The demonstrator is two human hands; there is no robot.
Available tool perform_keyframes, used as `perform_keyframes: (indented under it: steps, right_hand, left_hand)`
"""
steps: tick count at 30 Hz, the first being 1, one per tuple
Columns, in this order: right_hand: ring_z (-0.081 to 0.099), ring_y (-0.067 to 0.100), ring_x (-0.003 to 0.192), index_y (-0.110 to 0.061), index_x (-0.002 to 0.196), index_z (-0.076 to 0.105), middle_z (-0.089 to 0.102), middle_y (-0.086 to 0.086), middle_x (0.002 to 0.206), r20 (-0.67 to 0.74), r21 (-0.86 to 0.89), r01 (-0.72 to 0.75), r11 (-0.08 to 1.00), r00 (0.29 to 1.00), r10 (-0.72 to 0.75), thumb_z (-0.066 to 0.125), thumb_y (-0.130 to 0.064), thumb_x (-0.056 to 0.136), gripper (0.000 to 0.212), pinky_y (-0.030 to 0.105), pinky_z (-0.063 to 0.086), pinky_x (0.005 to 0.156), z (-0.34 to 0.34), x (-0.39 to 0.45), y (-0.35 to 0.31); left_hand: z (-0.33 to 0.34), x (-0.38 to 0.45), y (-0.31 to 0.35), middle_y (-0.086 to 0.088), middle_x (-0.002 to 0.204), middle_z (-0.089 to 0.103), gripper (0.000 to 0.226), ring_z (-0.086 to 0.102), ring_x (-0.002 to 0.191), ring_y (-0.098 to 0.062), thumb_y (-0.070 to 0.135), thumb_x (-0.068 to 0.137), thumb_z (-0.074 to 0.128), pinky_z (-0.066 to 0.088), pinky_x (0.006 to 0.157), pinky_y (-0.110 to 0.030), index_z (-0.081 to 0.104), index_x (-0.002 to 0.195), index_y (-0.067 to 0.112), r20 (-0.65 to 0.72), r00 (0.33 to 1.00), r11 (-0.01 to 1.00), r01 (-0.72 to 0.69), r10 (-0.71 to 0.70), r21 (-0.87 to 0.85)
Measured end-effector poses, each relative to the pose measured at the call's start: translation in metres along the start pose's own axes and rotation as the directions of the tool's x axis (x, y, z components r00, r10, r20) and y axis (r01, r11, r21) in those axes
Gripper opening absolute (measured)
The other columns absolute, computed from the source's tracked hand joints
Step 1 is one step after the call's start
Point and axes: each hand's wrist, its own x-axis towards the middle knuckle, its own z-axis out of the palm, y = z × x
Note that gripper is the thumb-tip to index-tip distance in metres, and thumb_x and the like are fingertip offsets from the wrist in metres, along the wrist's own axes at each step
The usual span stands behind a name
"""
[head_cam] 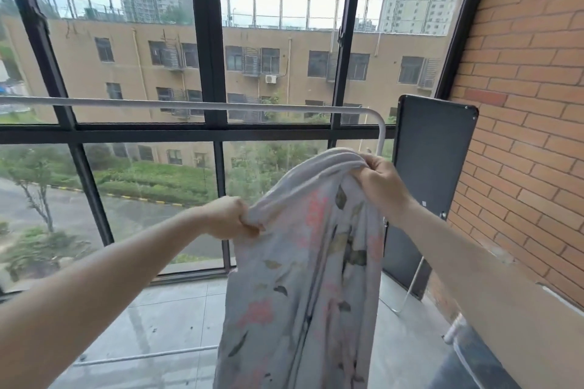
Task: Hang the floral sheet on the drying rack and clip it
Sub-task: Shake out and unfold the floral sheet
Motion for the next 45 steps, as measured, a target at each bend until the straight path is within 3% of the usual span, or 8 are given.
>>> perform_keyframes:
  steps: [4,9,13,20,31,36,40,45]
  right_hand:
    - [0.049,0.022,0.075,-0.009,0.108,0.069,0.06,0.01,0.084,0.106,-0.116,-0.036,0.993,0.993,0.049,0.048,-0.009,0.098,0.024,0.034,0.041,0.065,-0.001,0.002,-0.007]
    - [0.074,0.027,0.099,-0.013,0.122,0.065,0.076,0.01,0.109,0.326,-0.281,-0.242,0.929,0.886,0.33,0.069,-0.005,0.081,0.042,0.044,0.061,0.087,-0.031,-0.006,0.012]
    - [0.071,0.019,0.11,-0.021,0.128,0.057,0.071,0.003,0.121,0.438,-0.442,-0.28,0.852,0.762,0.477,0.091,-0.019,0.067,0.07,0.038,0.06,0.092,-0.021,-0.025,0.024]
    - [0.043,0.012,0.054,-0.01,0.062,0.051,0.05,-0.007,0.056,-0.085,-0.151,-0.203,0.967,0.978,0.192,0.077,-0.021,0.089,0.039,0.021,0.033,0.05,-0.019,-0.005,0.009]
    - [0.026,0.002,0.053,-0.011,0.059,0.045,0.03,-0.009,0.054,-0.43,-0.153,0.257,0.954,0.852,-0.298,0.064,0.012,0.073,0.033,0.024,0.026,0.05,-0.033,0.034,-0.073]
    - [0.031,0.009,0.057,-0.004,0.063,0.05,0.039,-0.003,0.057,-0.5,-0.418,0.154,0.895,0.784,-0.369,0.078,-0.018,0.08,0.035,0.029,0.028,0.052,-0.077,0.037,-0.043]
    - [0.06,0.025,0.076,-0.015,0.078,0.057,0.062,0.001,0.074,-0.527,-0.627,-0.27,0.731,0.838,-0.142,0.077,-0.032,0.082,0.027,0.031,0.043,0.058,-0.099,0.023,0.007]
    - [0.034,0.025,0.141,-0.04,0.154,0.03,0.04,0.0,0.155,0.031,-0.782,-0.026,0.623,0.996,0.08,0.083,-0.05,0.069,0.101,0.046,0.032,0.116,0.005,0.002,0.008]
  left_hand:
    - [0.034,0.009,-0.026,-0.005,0.105,0.078,0.03,0.073,0.1,-0.025,0.033,0.107,0.053,0.056,0.092,-0.039,0.077,0.1,0.016,-0.038,0.99,0.792,0.084,-0.133,-0.605]
    - [-0.009,0.01,0.003,0.009,0.065,0.063,0.045,0.052,0.069,-0.02,0.008,0.1,0.04,0.039,0.06,-0.028,0.065,0.064,0.022,-0.298,0.92,0.587,-0.096,-0.257,-0.804]
    - [-0.057,0.002,0.049,0.015,0.052,0.049,0.034,0.043,0.052,-0.005,0.006,0.095,0.04,0.033,0.049,-0.022,0.06,0.068,0.015,-0.43,0.897,0.678,-0.257,-0.097,-0.689]
    - [-0.062,-0.003,0.078,0.01,0.058,0.046,0.05,0.039,0.051,-0.012,0.059,0.089,0.069,0.032,0.049,-0.024,0.056,0.068,0.016,-0.305,0.919,0.914,-0.329,0.251,-0.24]
    - [0.133,0.012,0.006,0.006,0.105,0.072,0.045,0.068,0.1,-0.017,0.039,0.07,0.082,0.053,0.077,-0.028,0.07,0.11,0.025,0.315,0.947,0.998,0.065,-0.069,0.024]
    - [0.105,0.02,-0.046,-0.006,0.086,0.072,0.018,0.071,0.086,-0.027,0.032,0.082,0.068,0.049,0.061,-0.029,0.067,0.075,0.016,0.05,0.967,0.963,0.252,-0.248,-0.094]
    - [0.025,0.025,-0.041,0.001,0.05,0.054,0.034,0.052,0.054,-0.021,0.016,0.081,0.069,0.032,0.045,-0.024,0.056,0.049,0.015,-0.203,0.933,0.877,0.185,-0.299,-0.443]
    - [-0.056,0.013,0.055,0.012,0.042,0.036,0.037,0.032,0.038,-0.008,0.018,0.083,0.062,0.025,0.038,-0.018,0.046,0.049,0.016,-0.47,0.882,0.878,-0.209,-0.02,-0.431]
